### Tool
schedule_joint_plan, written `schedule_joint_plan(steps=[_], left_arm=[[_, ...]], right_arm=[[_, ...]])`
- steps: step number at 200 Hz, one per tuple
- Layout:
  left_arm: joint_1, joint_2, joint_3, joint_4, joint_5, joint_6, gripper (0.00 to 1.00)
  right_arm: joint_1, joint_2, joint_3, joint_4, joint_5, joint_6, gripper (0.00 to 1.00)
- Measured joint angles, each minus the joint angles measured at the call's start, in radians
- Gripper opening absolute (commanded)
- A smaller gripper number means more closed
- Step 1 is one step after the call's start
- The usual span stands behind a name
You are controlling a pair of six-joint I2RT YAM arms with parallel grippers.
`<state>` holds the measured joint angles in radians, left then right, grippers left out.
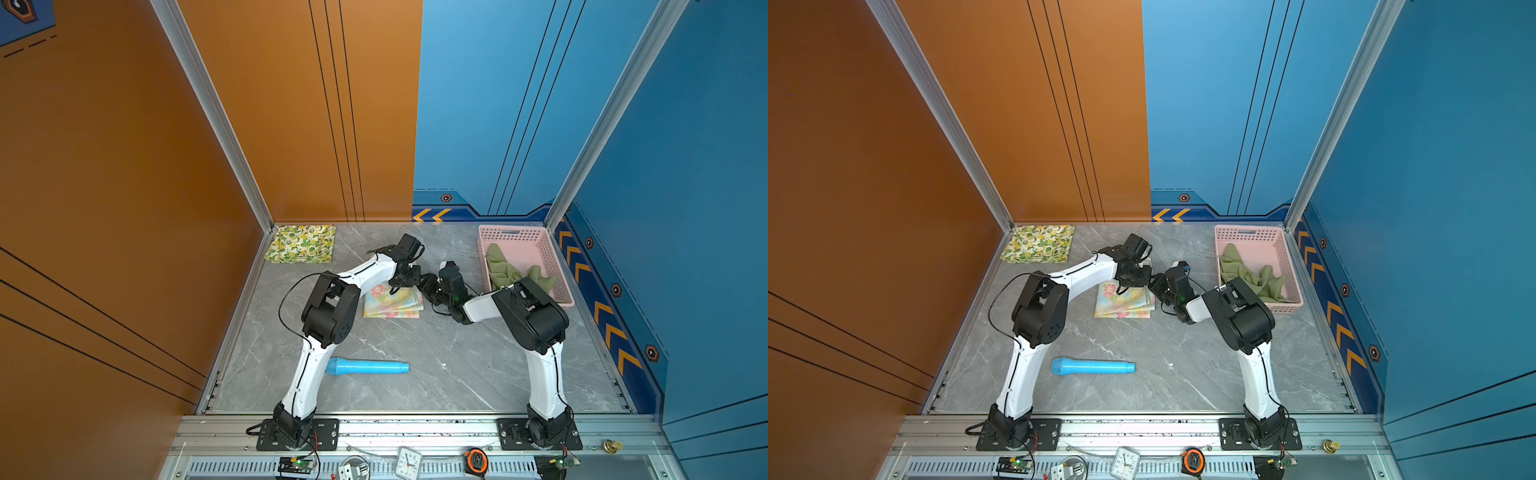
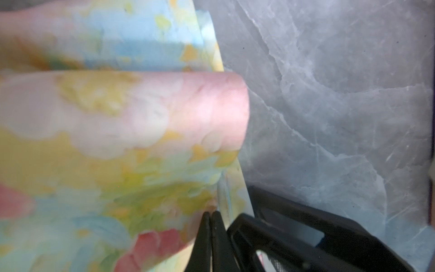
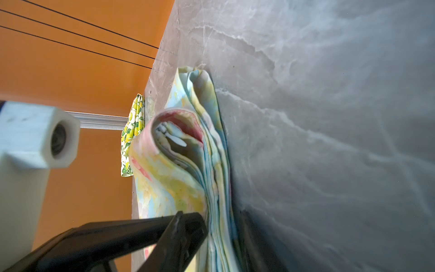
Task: Fold and stack the skirts
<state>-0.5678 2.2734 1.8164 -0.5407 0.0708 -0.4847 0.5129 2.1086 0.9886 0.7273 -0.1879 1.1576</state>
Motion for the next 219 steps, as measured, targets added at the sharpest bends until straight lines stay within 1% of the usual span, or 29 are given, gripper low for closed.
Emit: schedule_joint_plan(steps=[46, 73, 182, 219], left_arm=[[0.000, 0.008, 0.018, 0.005, 0.018, -0.015, 0.00], [0.000, 0.014, 0.025, 0.001, 0.025, -0.019, 0.00], [0.000, 0.023, 0.039, -0.029, 0.039, -0.023, 0.00], [0.003, 0.023, 0.040, 0.001, 0.043, -0.031, 0.00]], right_arm=[[-0.002, -0.002, -0.046, 0.067, -0.006, -0.002, 0.43], [-0.005, -0.002, -0.051, 0.077, -0.019, -0.017, 0.45], [-0.006, -0.044, -0.053, -0.018, -0.030, -0.109, 0.45], [-0.012, -0.071, -0.088, -0.026, -0.079, -0.122, 0.44]])
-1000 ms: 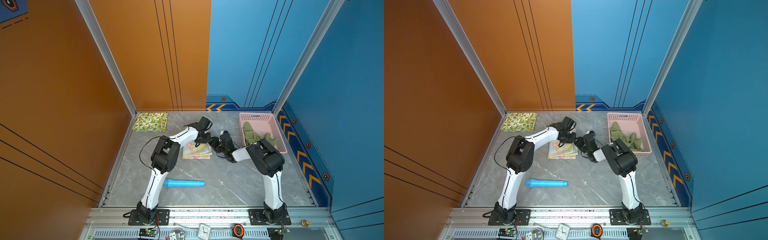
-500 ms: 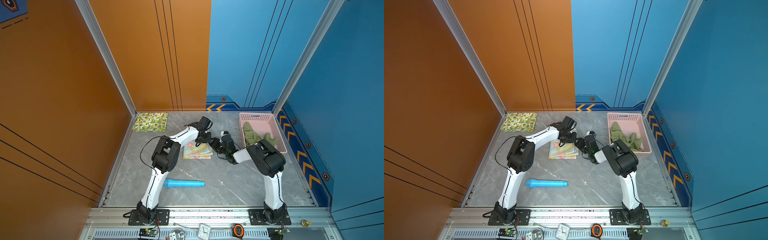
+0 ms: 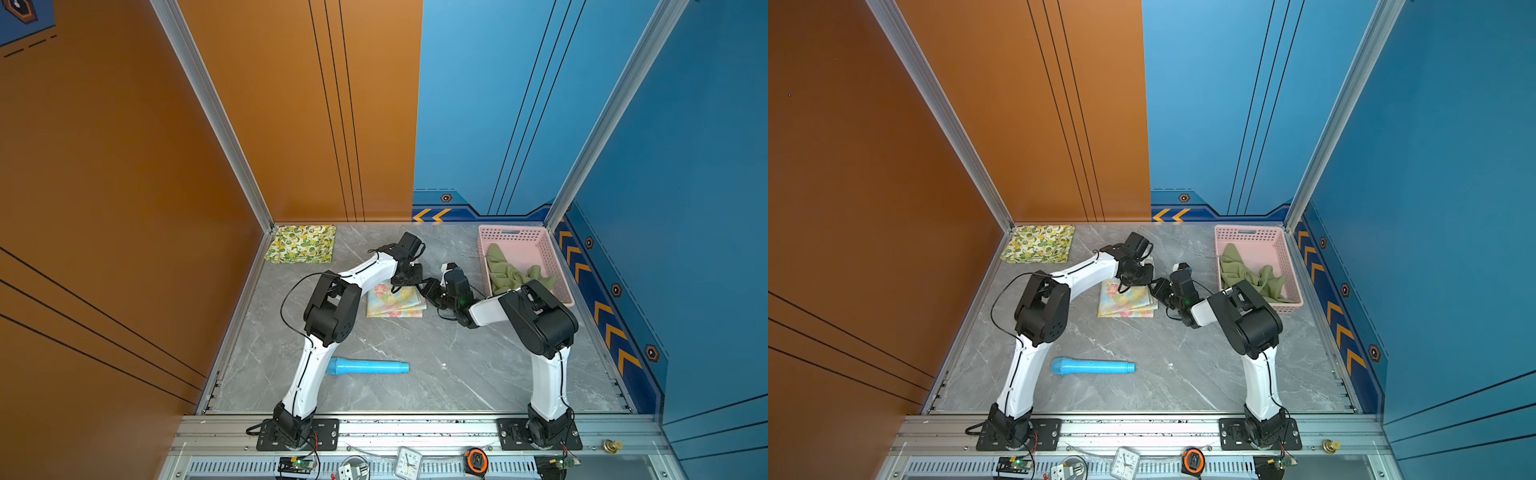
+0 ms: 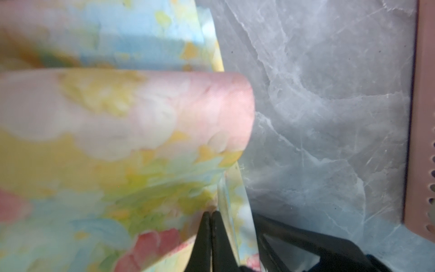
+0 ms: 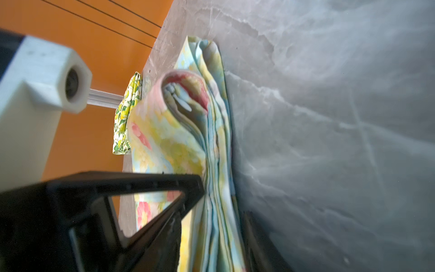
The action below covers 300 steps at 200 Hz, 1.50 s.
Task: Fold and stack the skirts
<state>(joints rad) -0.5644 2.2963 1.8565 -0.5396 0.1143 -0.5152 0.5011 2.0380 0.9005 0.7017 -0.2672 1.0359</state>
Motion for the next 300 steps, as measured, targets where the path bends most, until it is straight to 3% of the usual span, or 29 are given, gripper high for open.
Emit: schedule_joint_plan(steps=[54, 105, 150, 228, 279, 290, 300], left_arm=[[0.000, 0.000, 0.000, 0.031, 0.007, -0.003, 0.00], [0.001, 0.000, 0.000, 0.044, 0.008, -0.003, 0.00], [0.000, 0.000, 0.000, 0.047, 0.011, -0.006, 0.00], [-0.009, 0.000, 0.001, 0.050, 0.010, -0.021, 0.00], [-0.019, 0.000, 0.008, 0.050, 0.010, -0.033, 0.00], [-0.021, 0.000, 0.008, 0.050, 0.010, -0.033, 0.00], [-0.020, 0.000, 0.008, 0.050, 0.010, -0.034, 0.08]], right_arm=[[-0.025, -0.002, -0.052, 0.064, -0.085, 0.025, 0.38], [-0.042, -0.019, -0.069, 0.079, -0.132, 0.032, 0.54], [-0.041, -0.023, -0.059, 0.053, -0.146, 0.018, 0.52], [-0.010, -0.020, 0.026, -0.122, -0.098, -0.031, 0.32], [0.022, 0.024, 0.111, -0.209, -0.060, -0.040, 0.01], [0.025, 0.024, 0.122, -0.229, -0.049, -0.040, 0.00], [0.027, 0.024, 0.127, -0.238, -0.045, -0.042, 0.00]])
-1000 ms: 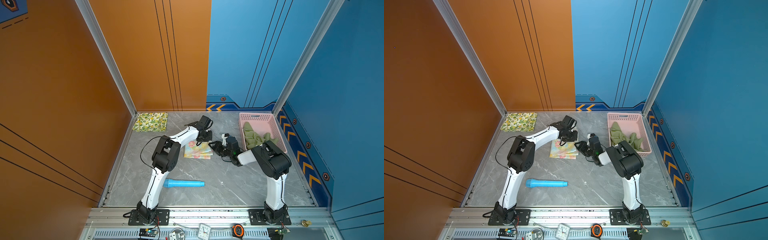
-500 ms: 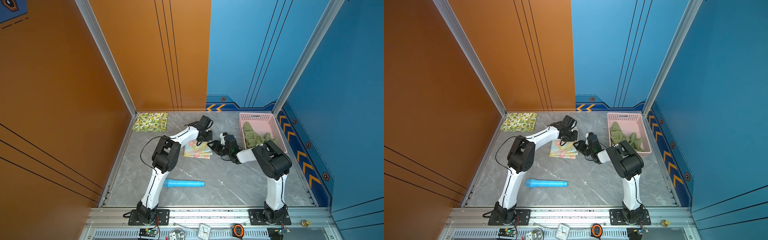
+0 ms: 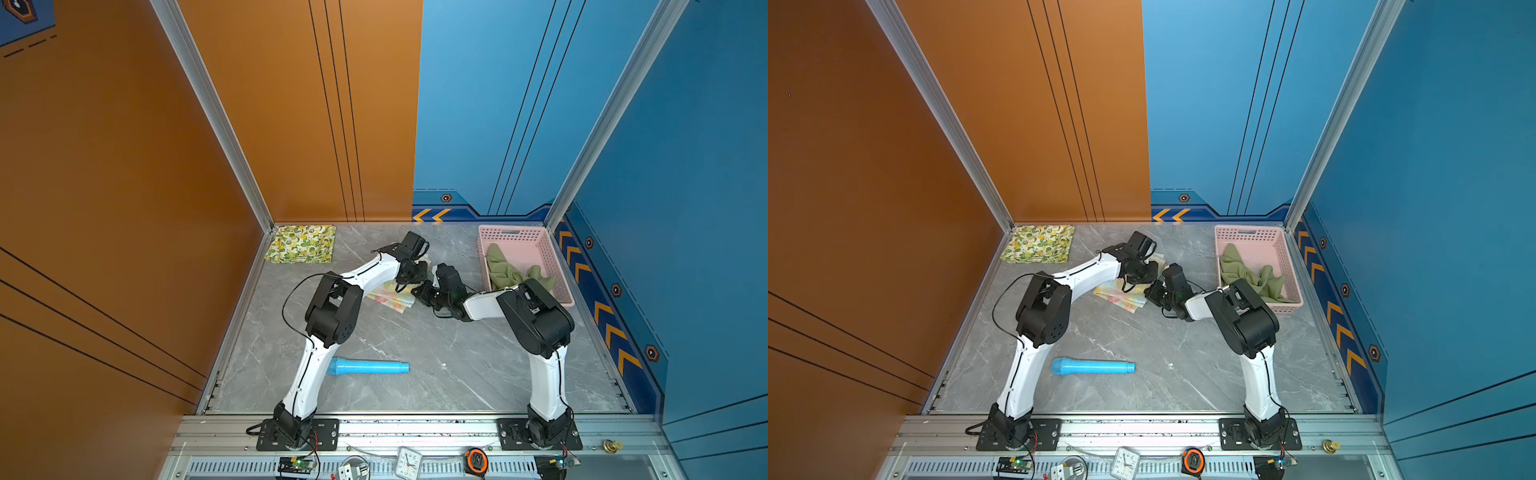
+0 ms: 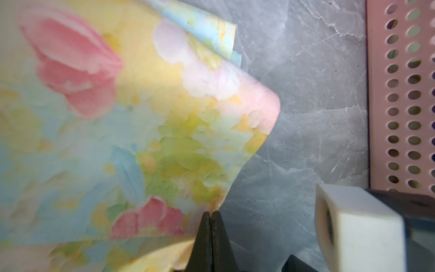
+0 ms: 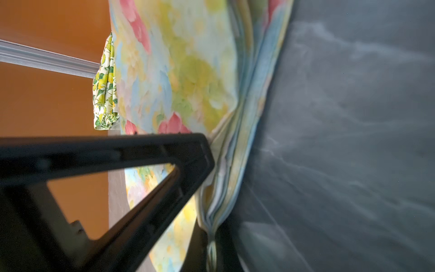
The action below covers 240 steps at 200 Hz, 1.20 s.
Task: Fold and stack the skirts
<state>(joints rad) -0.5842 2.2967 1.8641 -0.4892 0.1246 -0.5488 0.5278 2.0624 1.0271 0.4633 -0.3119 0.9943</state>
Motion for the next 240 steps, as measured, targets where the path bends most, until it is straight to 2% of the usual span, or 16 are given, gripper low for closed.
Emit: schedule_joint_plan(steps=[20, 37, 56, 122, 157, 194, 240], left_arm=[[0.008, 0.000, 0.000, 0.002, 0.001, -0.008, 0.32], [0.019, 0.000, 0.000, 0.003, 0.010, 0.003, 0.47], [0.037, -0.002, 0.001, 0.003, 0.021, 0.008, 0.57], [0.125, -0.064, 0.001, 0.003, 0.064, 0.050, 0.58], [0.120, -0.085, 0.001, 0.002, 0.073, 0.121, 0.53], [0.099, -0.084, -0.003, -0.004, 0.079, 0.182, 0.51], [0.106, -0.066, -0.084, 0.047, 0.079, 0.220, 0.52]], right_arm=[[0.000, -0.001, 0.005, -0.011, 0.002, -0.004, 0.00], [0.000, -0.004, 0.007, -0.023, 0.002, -0.018, 0.00], [0.000, -0.015, 0.007, -0.049, -0.003, -0.049, 0.00], [-0.003, -0.118, -0.002, -0.323, -0.098, -0.254, 0.00], [-0.028, -0.152, -0.001, -0.454, -0.150, -0.364, 0.00], [-0.061, -0.153, 0.016, -0.507, -0.175, -0.397, 0.00], [-0.105, -0.153, 0.027, -0.542, -0.182, -0.400, 0.00]])
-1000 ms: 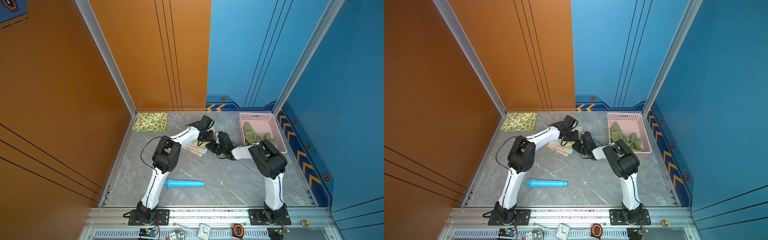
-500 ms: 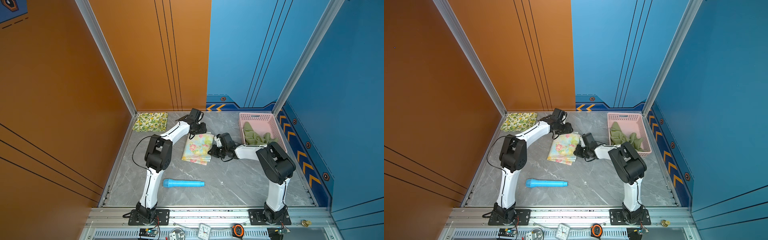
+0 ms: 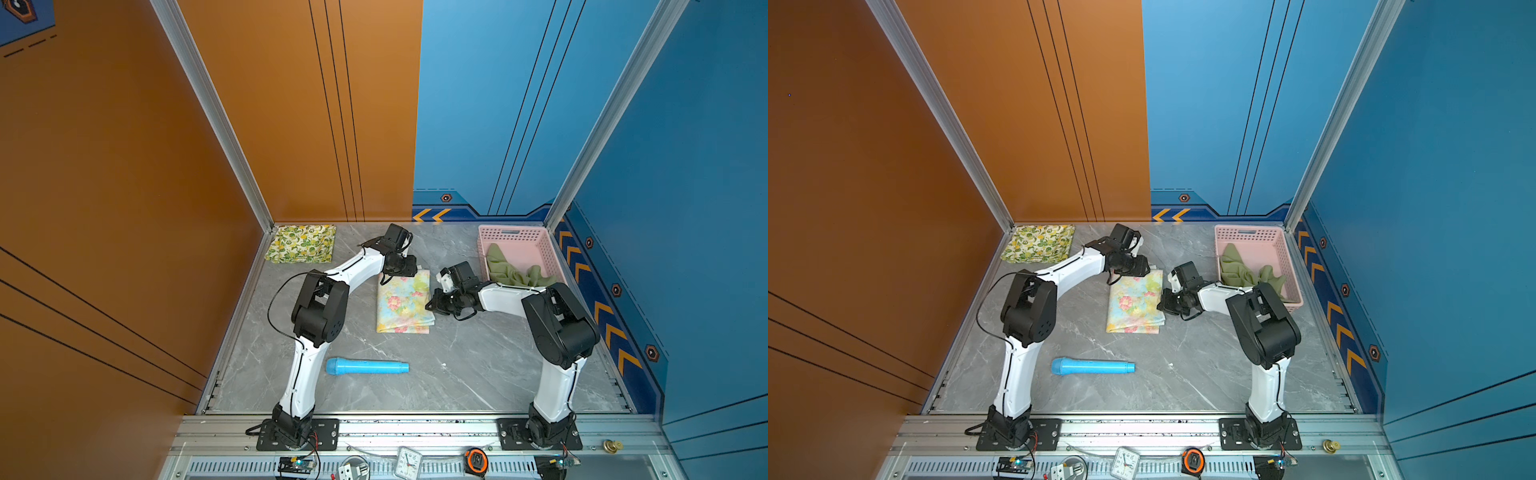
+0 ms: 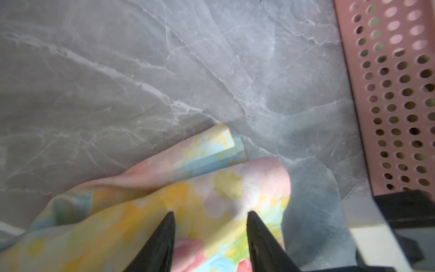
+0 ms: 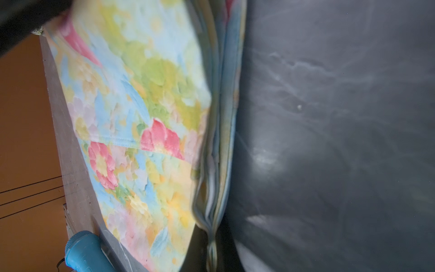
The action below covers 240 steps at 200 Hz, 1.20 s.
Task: Fold and stack the skirts
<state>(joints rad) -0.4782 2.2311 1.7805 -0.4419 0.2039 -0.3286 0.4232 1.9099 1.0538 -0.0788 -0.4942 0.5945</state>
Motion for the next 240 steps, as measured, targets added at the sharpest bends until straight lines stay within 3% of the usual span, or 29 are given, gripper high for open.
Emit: schedule_joint_plan(steps=[82, 143, 177, 240], left_arm=[[0.042, 0.035, -0.016, 0.056, 0.019, 0.004, 0.57], [0.019, -0.220, -0.288, 0.103, 0.018, -0.083, 0.55], [-0.003, -0.200, -0.386, 0.134, 0.018, -0.111, 0.53], [0.021, -0.195, -0.380, 0.144, 0.022, -0.113, 0.56]], right_arm=[[-0.019, 0.008, 0.033, -0.049, 0.019, 0.001, 0.00], [-0.031, 0.037, 0.077, -0.061, 0.026, 0.008, 0.00], [-0.031, 0.037, 0.077, -0.061, 0.027, 0.008, 0.00], [-0.031, 0.036, 0.074, -0.059, 0.028, 0.008, 0.00]])
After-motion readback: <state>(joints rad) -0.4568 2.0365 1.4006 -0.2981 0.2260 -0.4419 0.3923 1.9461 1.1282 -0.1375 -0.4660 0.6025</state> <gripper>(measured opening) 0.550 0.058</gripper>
